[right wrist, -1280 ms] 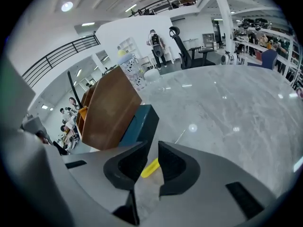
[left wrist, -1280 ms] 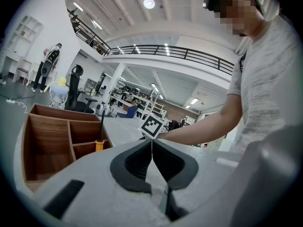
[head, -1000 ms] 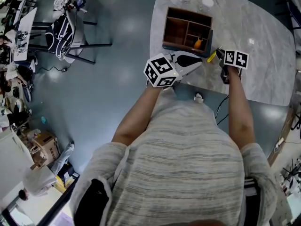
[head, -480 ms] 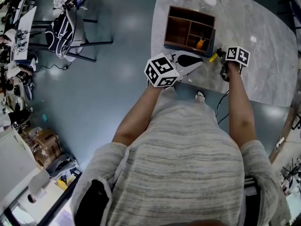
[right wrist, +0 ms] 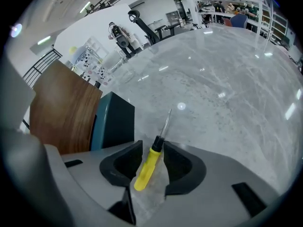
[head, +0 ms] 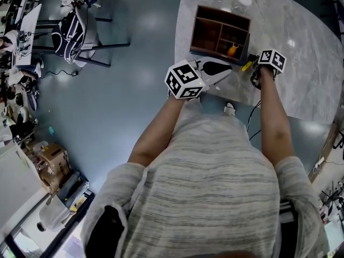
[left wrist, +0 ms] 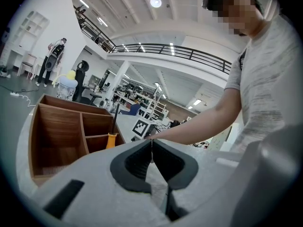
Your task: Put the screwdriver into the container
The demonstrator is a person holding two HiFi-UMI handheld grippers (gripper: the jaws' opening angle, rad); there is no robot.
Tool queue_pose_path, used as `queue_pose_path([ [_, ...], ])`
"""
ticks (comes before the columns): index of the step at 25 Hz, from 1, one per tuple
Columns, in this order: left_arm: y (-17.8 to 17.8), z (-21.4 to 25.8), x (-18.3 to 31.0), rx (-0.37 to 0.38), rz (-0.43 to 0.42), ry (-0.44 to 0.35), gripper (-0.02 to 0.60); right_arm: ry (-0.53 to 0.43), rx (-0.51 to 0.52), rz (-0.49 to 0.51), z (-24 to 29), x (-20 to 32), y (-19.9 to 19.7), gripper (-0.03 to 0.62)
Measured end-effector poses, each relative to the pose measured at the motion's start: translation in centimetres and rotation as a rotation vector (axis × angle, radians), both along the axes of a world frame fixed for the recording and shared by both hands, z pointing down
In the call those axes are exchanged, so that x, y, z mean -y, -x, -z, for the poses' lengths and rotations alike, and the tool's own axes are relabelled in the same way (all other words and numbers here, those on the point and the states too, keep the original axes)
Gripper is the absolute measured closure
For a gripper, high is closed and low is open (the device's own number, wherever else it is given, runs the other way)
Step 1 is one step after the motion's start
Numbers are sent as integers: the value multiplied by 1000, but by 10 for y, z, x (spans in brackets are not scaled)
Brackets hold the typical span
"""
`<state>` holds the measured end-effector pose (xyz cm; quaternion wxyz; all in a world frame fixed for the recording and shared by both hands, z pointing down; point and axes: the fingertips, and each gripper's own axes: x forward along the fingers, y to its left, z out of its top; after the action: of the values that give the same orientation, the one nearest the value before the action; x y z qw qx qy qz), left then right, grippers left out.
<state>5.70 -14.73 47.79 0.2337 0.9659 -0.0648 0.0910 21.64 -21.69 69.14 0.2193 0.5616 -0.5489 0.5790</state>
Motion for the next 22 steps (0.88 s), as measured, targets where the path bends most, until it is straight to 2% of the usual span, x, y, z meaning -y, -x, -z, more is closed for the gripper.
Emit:
queue_pose_path([
  [5, 1, -2, 2, 0, 2, 5, 563, 25, -33, 11, -4, 0, -2, 475],
  [8, 1, -3, 3, 1, 0, 6, 563, 33, -35, 15, -6, -1, -3, 506],
  [22, -6, -1, -1, 6, -14, -6, 563, -16, 41, -11, -3, -6, -5, 519],
])
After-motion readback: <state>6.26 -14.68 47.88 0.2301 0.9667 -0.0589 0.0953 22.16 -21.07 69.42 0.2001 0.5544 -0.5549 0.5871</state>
